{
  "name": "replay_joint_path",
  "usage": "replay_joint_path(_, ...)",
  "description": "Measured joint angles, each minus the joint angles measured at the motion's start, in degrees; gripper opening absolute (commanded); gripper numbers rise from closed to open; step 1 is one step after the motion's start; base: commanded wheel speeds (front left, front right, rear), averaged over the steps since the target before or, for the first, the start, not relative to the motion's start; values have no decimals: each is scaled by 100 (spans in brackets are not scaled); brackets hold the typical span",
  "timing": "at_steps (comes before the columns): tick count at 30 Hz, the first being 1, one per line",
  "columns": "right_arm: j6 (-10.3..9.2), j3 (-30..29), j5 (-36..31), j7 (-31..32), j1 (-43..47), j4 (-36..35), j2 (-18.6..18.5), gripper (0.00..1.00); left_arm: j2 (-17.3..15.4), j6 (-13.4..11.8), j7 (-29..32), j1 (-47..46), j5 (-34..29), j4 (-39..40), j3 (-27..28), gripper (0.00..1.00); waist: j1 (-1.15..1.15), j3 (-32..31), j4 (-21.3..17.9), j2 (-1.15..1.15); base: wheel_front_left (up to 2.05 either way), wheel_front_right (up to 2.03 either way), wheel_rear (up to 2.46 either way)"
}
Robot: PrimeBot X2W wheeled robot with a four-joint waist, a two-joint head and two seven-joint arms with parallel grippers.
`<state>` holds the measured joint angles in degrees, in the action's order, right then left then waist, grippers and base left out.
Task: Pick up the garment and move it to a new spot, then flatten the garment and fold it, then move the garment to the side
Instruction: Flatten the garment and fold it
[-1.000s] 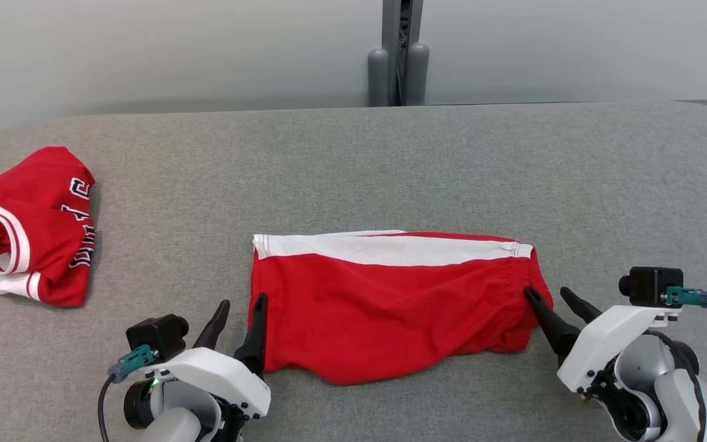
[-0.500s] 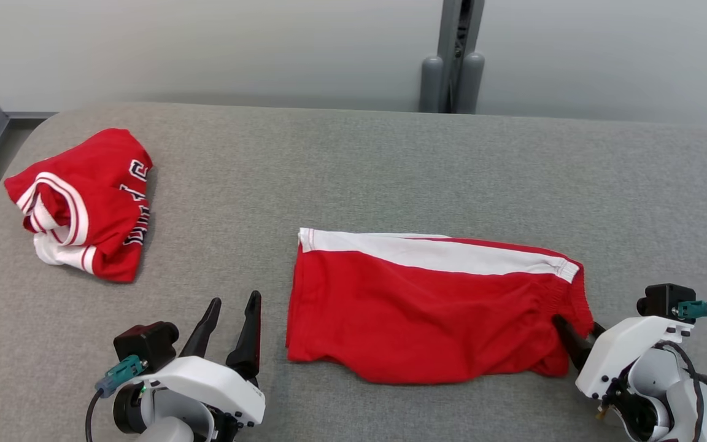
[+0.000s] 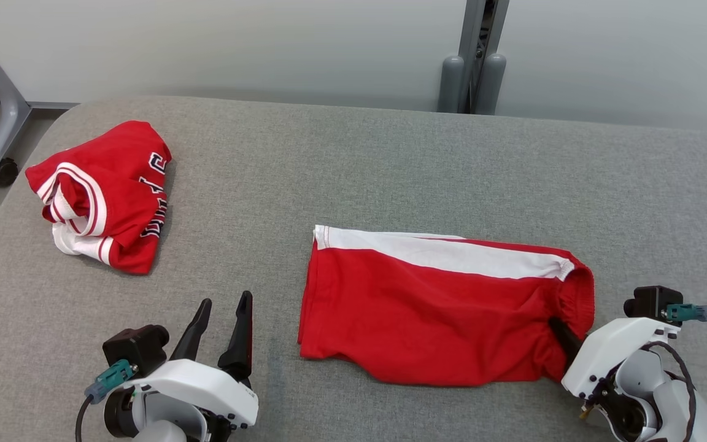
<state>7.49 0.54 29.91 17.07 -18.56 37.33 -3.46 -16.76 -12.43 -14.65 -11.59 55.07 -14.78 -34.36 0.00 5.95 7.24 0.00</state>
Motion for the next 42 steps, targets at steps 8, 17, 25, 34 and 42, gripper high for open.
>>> replay_joint_path(8, 1, -23, 753, 27, -51, -84, -143, 0, -36, -24, -5, 4, -38, 193, 56, 100, 0, -18, -110, 0, 0, 0, 0)
replay_joint_path(17, 0, -275, 1098, 694, -46, -647, -1184, 0, -113, -88, 0, 4, -175, 673, 18, 100, 0, -72, -293, 0, 0, 0, 0)
replay_joint_path(25, 0, -407, 1099, 1125, -15, -1259, -1155, 0, -203, -218, 5, 4, -288, 856, -13, 100, 0, -116, -377, 0, 0, 0, 0)
replay_joint_path(34, 0, -5, 1099, 1471, 338, -2229, -716, 0, -270, -297, 58, 4, -324, 951, -47, 100, 0, -205, -251, 0, 0, 0, 0)
replay_joint_path(42, 0, 270, 728, 1593, 433, -2349, -401, 0, -278, -325, 77, 57, -323, 1026, -59, 100, 0, -267, 22, 0, 0, 0, 0)
